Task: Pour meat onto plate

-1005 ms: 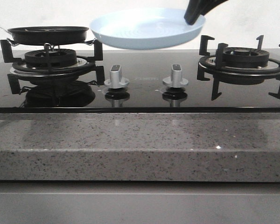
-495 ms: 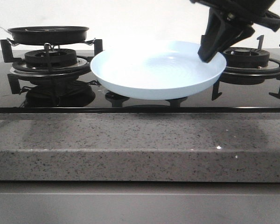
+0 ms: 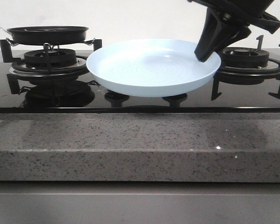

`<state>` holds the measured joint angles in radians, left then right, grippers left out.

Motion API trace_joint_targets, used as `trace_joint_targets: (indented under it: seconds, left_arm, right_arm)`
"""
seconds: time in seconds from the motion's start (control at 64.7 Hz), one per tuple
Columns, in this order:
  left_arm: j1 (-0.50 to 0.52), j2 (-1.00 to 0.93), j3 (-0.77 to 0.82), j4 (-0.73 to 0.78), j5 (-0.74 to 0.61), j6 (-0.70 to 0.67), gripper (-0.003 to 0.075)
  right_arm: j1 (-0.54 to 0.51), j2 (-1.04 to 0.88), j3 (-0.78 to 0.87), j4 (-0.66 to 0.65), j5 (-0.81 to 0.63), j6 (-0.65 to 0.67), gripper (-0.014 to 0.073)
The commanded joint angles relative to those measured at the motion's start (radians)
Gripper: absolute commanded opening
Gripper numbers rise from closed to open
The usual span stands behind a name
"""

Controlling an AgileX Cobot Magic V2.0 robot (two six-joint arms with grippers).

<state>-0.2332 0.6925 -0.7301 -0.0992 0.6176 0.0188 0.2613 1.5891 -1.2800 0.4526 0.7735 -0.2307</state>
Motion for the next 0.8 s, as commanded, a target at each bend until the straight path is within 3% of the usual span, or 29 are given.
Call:
trace_joint_targets:
  seconds: [0.0,0.263,0.541,0.789]
  left_arm:
    - [0.042,0.069,-0.078,-0.005,-0.009,-0.019,0.0569]
    - [0.25,0.256,-0.214,-0.084,0.041,0.064,0.0569]
    - [0.518,0.449,-0.296,-0.685,0.1,0.462,0.0568]
    - [0.634,0.639,-0.365,-1.107,0.219,0.64,0.0568]
  right_arm:
    - [-0.001,-0.039,-0.022,0.033,-0.029,-0.009,-0.0113]
    - [-0.001,-0.039,-0.022,0.033,-0.024,-0.009,-0.0113]
    - [-0.001,-0.039,-0.022,0.033,-0.024,-0.009,-0.0113]
    - [-0.001,-0.039,-0.022,0.033,-0.024,-0.009,-0.0113]
